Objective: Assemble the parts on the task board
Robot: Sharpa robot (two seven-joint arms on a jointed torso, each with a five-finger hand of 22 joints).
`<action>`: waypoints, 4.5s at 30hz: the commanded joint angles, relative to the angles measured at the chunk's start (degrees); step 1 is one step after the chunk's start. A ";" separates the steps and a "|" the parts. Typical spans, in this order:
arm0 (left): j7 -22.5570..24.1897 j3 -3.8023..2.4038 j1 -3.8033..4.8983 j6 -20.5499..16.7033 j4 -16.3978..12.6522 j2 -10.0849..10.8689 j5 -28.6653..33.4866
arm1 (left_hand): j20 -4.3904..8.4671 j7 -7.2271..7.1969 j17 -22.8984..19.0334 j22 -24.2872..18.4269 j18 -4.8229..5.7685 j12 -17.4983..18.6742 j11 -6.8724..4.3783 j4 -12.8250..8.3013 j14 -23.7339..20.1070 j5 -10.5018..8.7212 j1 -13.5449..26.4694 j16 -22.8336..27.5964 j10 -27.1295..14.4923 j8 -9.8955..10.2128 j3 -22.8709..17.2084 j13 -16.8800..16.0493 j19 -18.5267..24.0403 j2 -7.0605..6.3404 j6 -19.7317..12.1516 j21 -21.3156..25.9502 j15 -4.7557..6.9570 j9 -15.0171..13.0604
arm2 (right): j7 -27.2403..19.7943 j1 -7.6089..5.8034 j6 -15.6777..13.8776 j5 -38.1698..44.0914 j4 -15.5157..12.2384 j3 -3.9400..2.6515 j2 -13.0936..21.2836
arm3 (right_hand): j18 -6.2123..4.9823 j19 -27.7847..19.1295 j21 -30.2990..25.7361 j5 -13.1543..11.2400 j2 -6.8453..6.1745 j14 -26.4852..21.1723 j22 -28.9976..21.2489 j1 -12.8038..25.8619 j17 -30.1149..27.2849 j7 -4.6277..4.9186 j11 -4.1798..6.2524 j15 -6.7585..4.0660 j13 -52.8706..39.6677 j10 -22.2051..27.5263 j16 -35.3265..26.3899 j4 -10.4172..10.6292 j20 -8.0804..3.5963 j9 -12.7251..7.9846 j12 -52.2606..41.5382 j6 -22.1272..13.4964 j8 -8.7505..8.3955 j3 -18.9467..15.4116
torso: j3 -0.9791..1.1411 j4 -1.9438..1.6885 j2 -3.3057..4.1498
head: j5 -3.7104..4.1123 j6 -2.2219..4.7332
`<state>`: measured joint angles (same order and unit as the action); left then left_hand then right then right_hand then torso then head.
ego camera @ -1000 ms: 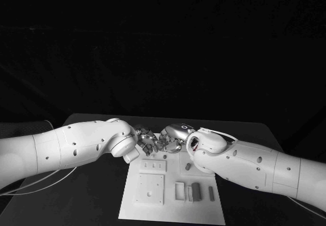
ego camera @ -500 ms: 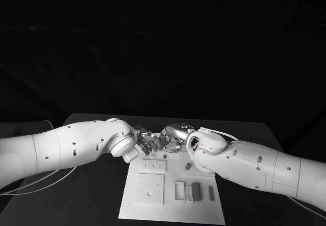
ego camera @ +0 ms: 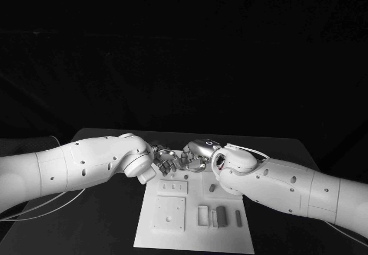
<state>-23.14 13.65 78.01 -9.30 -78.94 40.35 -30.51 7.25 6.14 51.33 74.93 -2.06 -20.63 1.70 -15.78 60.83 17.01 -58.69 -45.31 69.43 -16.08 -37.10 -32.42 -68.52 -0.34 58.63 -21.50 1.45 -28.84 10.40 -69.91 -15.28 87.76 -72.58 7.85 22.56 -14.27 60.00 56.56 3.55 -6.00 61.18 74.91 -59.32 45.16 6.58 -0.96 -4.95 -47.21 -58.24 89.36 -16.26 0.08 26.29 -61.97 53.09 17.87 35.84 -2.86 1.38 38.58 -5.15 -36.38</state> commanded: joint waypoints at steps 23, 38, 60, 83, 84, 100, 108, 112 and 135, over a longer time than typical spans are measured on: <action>-4.76 -0.01 0.02 0.89 -0.07 0.53 -5.79 | 1.86 -1.95 0.88 1.55 -3.34 -3.07 -2.32 1.48 4.01 0.75 2.23 -3.68 4.82 -3.40 0.83 -1.47 -4.16 -2.06 4.14 -4.36 2.36 -7.79 | -2.50 0.04 -4.93 -3.94 0.69 0.16 8.28 | -0.73 -0.73 -0.86 2.69 -1.31 -1.02 -0.03 -0.21 -0.07 2.31 -1.52 1.44 -0.31 1.59 -0.62 0.40 0.61 -0.99 -0.02 -2.56 -1.79 0.37 | 0.07 -0.01 -0.01 | -0.52 -0.44; -8.42 0.00 -0.02 2.81 0.22 -0.42 -12.37 | 5.59 -4.32 0.67 1.44 -3.01 -10.37 -4.98 2.06 7.21 7.46 4.18 -12.87 7.22 -7.12 1.31 -5.38 -6.11 -3.44 7.51 -16.08 6.23 -13.63 | -4.75 -0.69 -5.74 -13.50 3.66 -0.78 13.85 | -0.73 -0.68 -0.84 3.58 -1.22 -0.99 0.00 -0.18 -0.09 2.31 -1.51 1.43 -0.29 1.56 -0.62 0.41 0.63 -1.04 -0.05 -2.56 -1.78 0.40 | 0.19 0.06 0.00 | -1.05 -1.12; -9.89 -0.01 -1.14 9.61 1.69 -3.29 -20.77 | 6.19 -4.80 -0.74 1.34 -2.86 -12.14 -5.48 2.78 7.48 7.37 4.96 -14.99 7.47 -7.75 1.27 -5.88 -6.24 -2.93 8.28 -18.14 6.83 -15.10 | -4.40 -1.93 -5.13 -23.68 12.50 -2.66 13.50 | -0.73 -0.57 -0.79 3.59 -1.01 -0.96 0.04 0.44 -0.08 2.28 -1.49 1.41 -0.28 1.51 -0.59 0.66 0.67 -1.03 -0.10 -2.41 -1.69 0.07 | -0.04 -0.05 0.02 | -0.56 -2.68; -10.67 -0.01 -2.02 12.13 4.09 -4.44 -22.91 | 6.63 -5.11 -1.91 1.33 -2.72 -13.29 -5.79 4.25 7.18 5.60 6.61 -17.02 7.51 -7.77 1.62 -6.09 -5.92 -1.12 8.86 -19.80 7.23 -16.07 | -3.38 -1.96 -5.06 -23.59 11.36 -2.86 13.56 | -0.73 -0.58 -0.80 3.63 -1.03 -0.97 0.04 0.44 -0.07 2.25 -1.45 1.38 -0.27 1.53 -0.58 0.57 0.64 -1.02 -0.10 -2.31 -1.63 0.05 | -0.11 -0.06 0.02 | -0.91 -3.54; -10.70 -0.01 -2.05 12.11 4.22 -4.54 -22.92 | 6.66 -5.15 -1.96 1.33 -2.73 -13.36 -5.82 4.26 7.21 5.60 6.66 -17.14 7.56 -7.78 1.63 -6.11 -5.94 -1.09 8.94 -19.90 7.27 -16.11 | -3.11 -1.96 -5.03 -23.42 11.29 -2.86 13.53 | -0.73 -0.58 -0.80 3.63 -1.04 -0.97 0.04 0.43 -0.07 2.24 -1.45 1.38 -0.27 1.53 -0.58 0.56 0.64 -1.02 -0.10 -2.31 -1.62 0.05 | -0.12 -0.06 0.02 | -0.91 -3.52; -11.24 -0.03 -2.43 14.81 5.05 -5.76 -28.62 | 6.92 -5.39 -2.34 1.33 -2.76 -13.82 -6.07 3.86 7.34 6.10 6.86 -18.01 7.86 -7.82 1.56 -6.18 -6.06 -0.73 9.40 -20.73 7.58 -16.43 | -1.41 -1.95 -4.80 -22.51 10.28 -2.87 12.82 | -0.73 -0.59 -0.83 4.12 -0.86 -0.98 0.06 -0.19 -0.06 2.20 -1.40 1.31 -0.24 1.55 -0.56 0.05 0.55 -1.03 -0.11 -2.30 -1.59 0.28 | -0.04 -0.04 0.02 | -0.87 -3.65; -12.06 -0.03 -2.43 16.58 5.05 -6.11 -28.62 | 6.94 -5.39 -2.50 1.31 -2.69 -13.95 -6.09 3.92 7.29 6.02 7.20 -18.32 7.88 -7.77 1.63 -6.17 -6.02 -0.32 9.48 -21.02 7.63 -16.53 | -0.81 -1.95 -4.78 -21.97 9.91 -2.87 12.71 | -0.73 -0.60 -0.85 4.41 -0.68 -0.99 0.07 -0.48 -0.05 2.19 -1.39 1.30 -0.23 1.56 -0.55 -0.09 0.53 -1.03 -0.12 -2.28 -1.58 0.41 | -0.07 -0.04 0.02 | -0.74 -3.99; -12.20 -0.03 -2.43 17.29 5.17 -6.14 -28.63 | 6.96 -5.41 -2.57 1.31 -2.67 -14.02 -6.10 3.98 7.28 5.90 7.38 -18.46 7.91 -7.76 1.68 -6.18 -6.00 -0.19 9.53 -21.15 7.65 -16.58 | -0.74 -1.95 -4.72 -21.96 9.79 -2.87 12.67 | -0.73 -0.60 -0.85 4.56 -0.64 -1.00 0.07 -0.54 -0.05 2.19 -1.39 1.30 -0.23 1.56 -0.55 -0.10 0.53 -1.03 -0.12 -2.28 -1.57 0.44 | -0.06 -0.03 0.03 | -0.84 -4.04; -11.18 -0.04 -3.09 16.79 6.44 -7.10 -29.99 | 7.30 -5.75 -3.78 1.24 -2.59 -14.92 -6.42 6.09 7.12 0.81 10.10 -20.28 8.13 -7.64 1.97 -6.19 -5.69 2.14 10.25 -22.70 7.91 -17.31 | -0.71 -1.95 -4.22 -21.90 9.41 -2.87 12.23 | -0.73 -0.60 -0.85 4.74 -0.67 -1.00 0.09 -0.52 -0.05 2.20 -1.40 1.31 -0.22 1.56 -0.55 -0.08 0.55 -1.04 -0.12 -2.28 -1.56 0.40 | -0.02 0.08 0.06 | -0.42 -4.37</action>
<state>-35.09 13.65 74.91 7.29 -72.47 33.53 -60.02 13.60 2.87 47.58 74.92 -1.09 -35.27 -4.22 -11.36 68.58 17.93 -48.61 -65.33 77.39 -15.92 -33.88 -38.56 -74.98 1.26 63.57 -44.05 8.20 -28.01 9.76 -71.83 -20.34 65.20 -63.02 5.02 34.88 -14.26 59.29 55.90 7.99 -6.78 59.97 74.90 -59.45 45.14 7.98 -2.24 -3.55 -47.45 -56.95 88.92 -16.13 0.82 25.32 -61.90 50.96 16.09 36.31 -2.87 1.43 38.64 -5.67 -40.72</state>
